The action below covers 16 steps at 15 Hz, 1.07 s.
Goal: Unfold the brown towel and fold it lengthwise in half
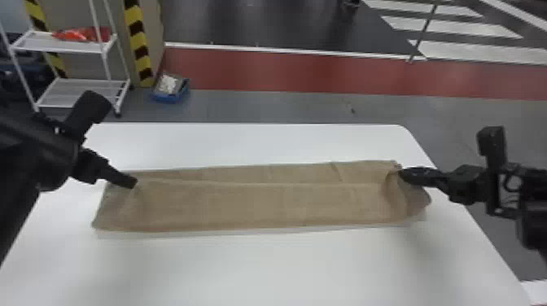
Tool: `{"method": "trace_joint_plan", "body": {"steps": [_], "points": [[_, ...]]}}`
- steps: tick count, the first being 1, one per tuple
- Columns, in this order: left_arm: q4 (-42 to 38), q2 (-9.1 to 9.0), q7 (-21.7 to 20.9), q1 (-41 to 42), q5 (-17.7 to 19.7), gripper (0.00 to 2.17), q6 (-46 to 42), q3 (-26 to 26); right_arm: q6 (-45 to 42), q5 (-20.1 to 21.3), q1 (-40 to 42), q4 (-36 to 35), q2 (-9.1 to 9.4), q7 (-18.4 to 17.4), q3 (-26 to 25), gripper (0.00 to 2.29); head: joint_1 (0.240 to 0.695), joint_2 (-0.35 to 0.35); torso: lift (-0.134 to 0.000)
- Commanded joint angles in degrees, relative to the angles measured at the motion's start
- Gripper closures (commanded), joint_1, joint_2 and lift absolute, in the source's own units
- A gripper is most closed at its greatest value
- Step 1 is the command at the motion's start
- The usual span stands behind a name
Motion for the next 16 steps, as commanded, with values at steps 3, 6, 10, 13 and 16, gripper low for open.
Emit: {"method": "trace_joint_plan", "body": {"steps": [3,6,10,13,16], "points": [[1.1,-0.17,0.2,-0.3,-0.2,0.52,-1.5,-0.5,-0.2,-0.1,0.4,0.0,-0.09,0.0,-0.3,1.33,0.695,-0.136,-0.123],[2.5,-0.17,0.3,-0.9,-0.3,0.52,-1.8,-0.6,-0.7,-0.2,0.5,0.0,-0.18,0.1,-0.4,1.33,0.695,-0.139,-0.123],[2.6,-0.17,0.3,-0.9,-0.4,0.82,-2.0,-0.6,-0.9,-0.3,0.5,0.1,-0.27,0.0,-0.4,1.33,0.695,-0.138,-0.123],[2.5,-0.08,0.2,-0.8,-0.4,0.82,-2.0,-0.6,-1.1,-0.3,0.5,0.1,-0.27,-0.1,-0.6,1.33,0.695,-0.138,-0.123],[2.5,0.18,-0.2,-0.8,-0.4,1.01,-2.2,-0.6,-1.1,-0.2,0.5,0.2,-0.36,-0.1,-0.6,1.33,0.695,-0.138,-0.123]]}}
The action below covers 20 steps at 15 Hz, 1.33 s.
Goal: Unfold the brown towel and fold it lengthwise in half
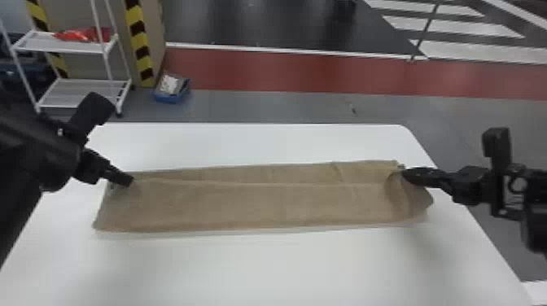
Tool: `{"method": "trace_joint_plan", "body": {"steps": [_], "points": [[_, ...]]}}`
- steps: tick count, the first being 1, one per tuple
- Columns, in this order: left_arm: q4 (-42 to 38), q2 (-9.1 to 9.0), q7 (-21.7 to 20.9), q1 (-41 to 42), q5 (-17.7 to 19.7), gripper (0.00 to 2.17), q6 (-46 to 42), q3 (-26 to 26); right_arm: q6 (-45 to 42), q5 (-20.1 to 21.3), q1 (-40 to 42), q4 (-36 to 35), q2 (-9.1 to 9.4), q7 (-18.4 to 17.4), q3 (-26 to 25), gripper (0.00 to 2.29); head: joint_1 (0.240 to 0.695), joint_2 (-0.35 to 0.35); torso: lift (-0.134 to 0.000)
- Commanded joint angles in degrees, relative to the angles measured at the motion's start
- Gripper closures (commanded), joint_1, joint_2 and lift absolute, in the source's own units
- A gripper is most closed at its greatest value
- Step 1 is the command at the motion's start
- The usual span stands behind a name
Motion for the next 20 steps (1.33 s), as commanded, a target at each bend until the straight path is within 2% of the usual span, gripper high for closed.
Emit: {"method": "trace_joint_plan", "body": {"steps": [1,5,9,14,15,16,17,20], "points": [[-0.1,0.10,-0.2,0.2,0.0,1.25,-0.1,0.4,0.0,0.0,0.0,0.0,-0.04,0.0,-0.1,1.33,0.695,-0.139,-0.123],[-4.6,0.98,-3.6,1.8,0.6,1.25,-0.1,2.6,0.0,-0.2,-0.4,0.0,-0.22,-0.1,-0.5,1.33,0.695,-0.140,-0.123],[-9.6,2.91,-6.7,4.2,1.8,1.25,0.1,6.0,0.0,-0.3,-0.5,0.0,-0.31,-0.1,-1.1,1.33,0.695,-0.145,-0.123],[-9.4,3.62,-5.3,4.2,1.4,1.25,0.1,7.1,1.0,0.7,-3.3,0.8,-0.31,-1.1,-0.6,1.33,0.695,-0.128,-0.123],[-9.1,3.62,-4.4,4.1,1.3,1.33,0.1,7.1,1.6,1.1,-4.0,1.4,-0.31,-1.1,-0.1,1.33,0.695,-0.125,-0.123],[-9.0,3.53,-3.5,4.1,1.2,1.55,0.1,7.1,2.1,1.3,-4.3,1.5,-0.31,-1.1,0.0,1.33,0.695,-0.119,-0.123],[-8.9,3.62,-2.7,4.1,1.7,1.64,-0.1,7.3,2.3,1.3,-4.9,2.2,-0.31,-1.1,0.1,1.33,0.695,-0.116,-0.123],[-8.8,3.70,-2.7,4.0,1.7,1.64,0.1,7.7,2.3,1.4,-5.6,3.6,-0.31,-1.6,0.3,1.33,0.695,-0.109,-0.123]]}}
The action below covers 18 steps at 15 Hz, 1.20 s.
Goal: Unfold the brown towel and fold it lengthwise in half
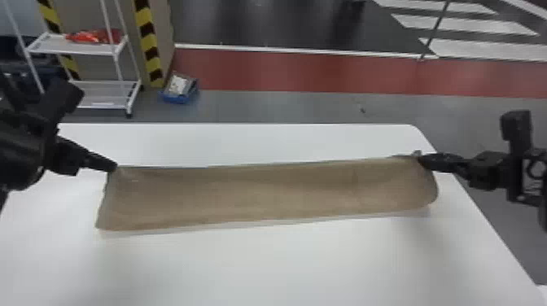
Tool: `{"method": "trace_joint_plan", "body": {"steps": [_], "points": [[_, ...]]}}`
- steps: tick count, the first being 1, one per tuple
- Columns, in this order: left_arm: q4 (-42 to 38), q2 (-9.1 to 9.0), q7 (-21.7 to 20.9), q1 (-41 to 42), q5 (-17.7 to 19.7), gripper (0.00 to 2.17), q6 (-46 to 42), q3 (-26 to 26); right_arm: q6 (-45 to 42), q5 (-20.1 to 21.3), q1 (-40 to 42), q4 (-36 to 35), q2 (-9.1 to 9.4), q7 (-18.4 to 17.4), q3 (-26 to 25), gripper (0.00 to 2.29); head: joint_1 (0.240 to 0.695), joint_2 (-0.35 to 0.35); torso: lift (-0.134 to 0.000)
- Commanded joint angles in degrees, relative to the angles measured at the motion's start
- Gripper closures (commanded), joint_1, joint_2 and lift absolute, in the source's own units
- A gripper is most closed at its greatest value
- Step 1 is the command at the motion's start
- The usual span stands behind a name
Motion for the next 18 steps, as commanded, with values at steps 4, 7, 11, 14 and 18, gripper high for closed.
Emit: {"method": "trace_joint_plan", "body": {"steps": [4,7,11,14,18], "points": [[0.6,0.08,0.7,0.1,-0.1,1.64,-0.1,0.3,-0.1,1.3,-2.8,2.9,0.51,-0.6,1.4,1.33,0.695,-0.108,-0.123],[0.7,0.17,0.8,0.1,-0.1,1.64,-0.1,0.3,0.0,1.7,-4.6,4.2,0.51,-0.6,2.4,1.33,0.695,-0.100,-0.123],[0.8,0.17,1.5,0.1,0.0,1.64,-0.8,0.3,-0.5,3.3,-7.6,7.4,0.95,-1.2,4.0,1.33,0.695,-0.093,-0.123],[1.5,0.17,1.7,0.1,0.0,1.64,-1.7,0.2,-1.4,6.1,-10.3,11.0,1.66,-2.4,5.8,1.33,0.695,-0.090,-0.123],[2.0,0.17,1.8,0.2,0.1,1.64,-3.1,0.0,-3.7,9.5,-13.0,15.7,3.41,-5.1,7.9,1.33,0.695,-0.086,-0.123]]}}
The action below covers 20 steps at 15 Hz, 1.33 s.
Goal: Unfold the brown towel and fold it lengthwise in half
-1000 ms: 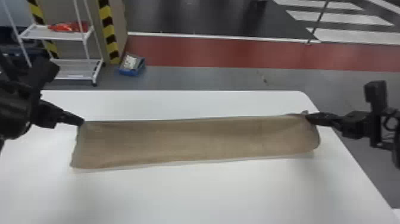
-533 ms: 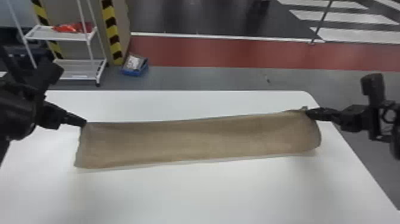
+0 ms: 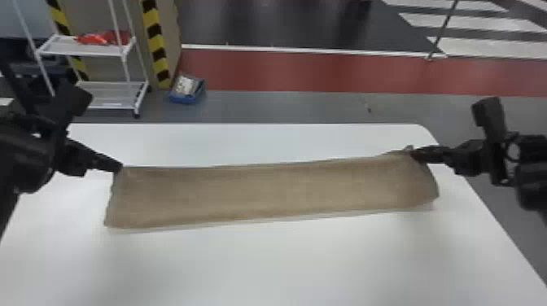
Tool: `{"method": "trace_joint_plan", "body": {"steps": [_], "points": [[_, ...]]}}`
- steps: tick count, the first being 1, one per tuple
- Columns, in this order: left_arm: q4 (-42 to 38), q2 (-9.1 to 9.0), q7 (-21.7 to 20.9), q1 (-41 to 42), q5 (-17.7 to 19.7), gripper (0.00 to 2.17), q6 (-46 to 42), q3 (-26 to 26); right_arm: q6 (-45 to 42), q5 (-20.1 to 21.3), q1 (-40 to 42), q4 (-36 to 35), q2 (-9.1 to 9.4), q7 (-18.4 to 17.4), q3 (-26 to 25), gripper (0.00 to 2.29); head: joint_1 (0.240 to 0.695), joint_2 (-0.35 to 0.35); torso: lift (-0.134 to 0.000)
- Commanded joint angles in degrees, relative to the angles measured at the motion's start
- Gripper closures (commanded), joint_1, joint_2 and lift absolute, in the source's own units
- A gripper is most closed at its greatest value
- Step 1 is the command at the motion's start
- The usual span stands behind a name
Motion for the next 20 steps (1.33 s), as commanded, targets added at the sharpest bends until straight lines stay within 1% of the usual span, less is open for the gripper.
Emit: {"method": "trace_joint_plan", "body": {"steps": [1,2,5,6,7,8,9,10,12,13,14,15,16,17,18,20], "points": [[0.5,-0.07,0.1,0.0,0.1,1.64,-0.8,-0.1,-2.2,2.2,-2.2,3.7,0.99,-0.7,1.3,1.33,0.695,-0.083,-0.123],[0.5,-0.07,0.1,0.0,0.1,1.64,-1.0,-0.1,-2.7,3.0,-2.4,4.5,1.51,-0.8,1.4,1.33,0.695,-0.081,-0.123],[0.6,-0.16,0.5,0.1,0.1,1.64,-1.8,-0.3,-4.3,4.5,-3.6,7.0,1.78,-2.4,2.4,1.33,0.695,-0.075,-0.123],[0.6,-0.16,0.7,0.1,0.0,1.64,-1.8,-0.5,-4.3,5.2,-3.6,7.4,1.86,-3.5,2.7,1.31,0.695,-0.074,-0.123],[0.6,-0.25,0.9,0.1,0.0,1.64,-1.8,-0.5,-4.3,5.9,-3.6,7.9,1.86,-5.3,3.4,1.23,0.695,-0.075,-0.123],[0.6,-0.43,1.1,0.2,0.0,1.64,-2.0,-0.5,-3.8,6.2,-3.6,8.2,1.86,-7.1,3.4,0.68,0.695,-0.078,-0.123],[0.8,-0.60,1.2,0.4,0.0,1.64,-2.5,-0.6,-2.9,6.2,-3.6,8.5,2.04,-9.0,3.4,0.25,0.695,-0.081,-0.123],[0.8,-0.69,1.3,0.5,0.0,1.64,-2.7,-0.6,-2.9,6.0,-3.4,8.5,2.13,-9.7,3.3,0.14,0.695,-0.085,-0.123],[0.8,-0.87,1.7,0.7,0.1,1.64,-3.2,-0.5,-3.1,5.0,-3.1,8.5,2.13,-10.0,2.3,0.11,0.695,-0.099,-0.123],[0.5,-0.87,2.4,1.1,0.2,1.57,-3.6,-0.2,-3.1,4.3,-2.9,8.4,2.13,-10.1,1.9,0.11,0.695,-0.100,-0.123],[0.0,-0.87,3.1,2.0,0.7,1.14,-3.6,0.4,-3.1,3.9,-2.7,8.3,2.04,-10.1,1.4,0.11,0.695,-0.101,-0.123],[-0.6,-0.87,3.6,2.6,1.9,0.44,-3.6,0.9,-3.1,3.5,-2.4,7.9,1.95,-10.1,1.4,0.11,0.695,-0.100,-0.123],[-1.1,-0.87,3.7,2.9,2.3,0.12,-4.5,1.2,-3.1,3.0,-1.7,7.2,1.86,-10.1,1.3,0.11,0.695,-0.099,-0.123],[-2.0,-0.87,4.3,3.4,2.4,0.08,-4.8,1.4,-2.9,2.0,-0.9,6.3,1.69,-9.8,1.3,0.11,0.695,-0.100,-0.123],[-2.4,-0.87,4.8,3.8,2.5,0.08,-4.8,1.9,-2.2,0.8,-0.3,5.3,1.42,-9.5,1.2,0.11,0.695,-0.101,-0.123],[-4.6,-0.87,5.3,4.9,3.3,0.08,-4.8,3.1,-0.8,0.3,0.7,3.7,1.25,-9.0,0.5,0.11,0.695,-0.100,-0.123]]}}
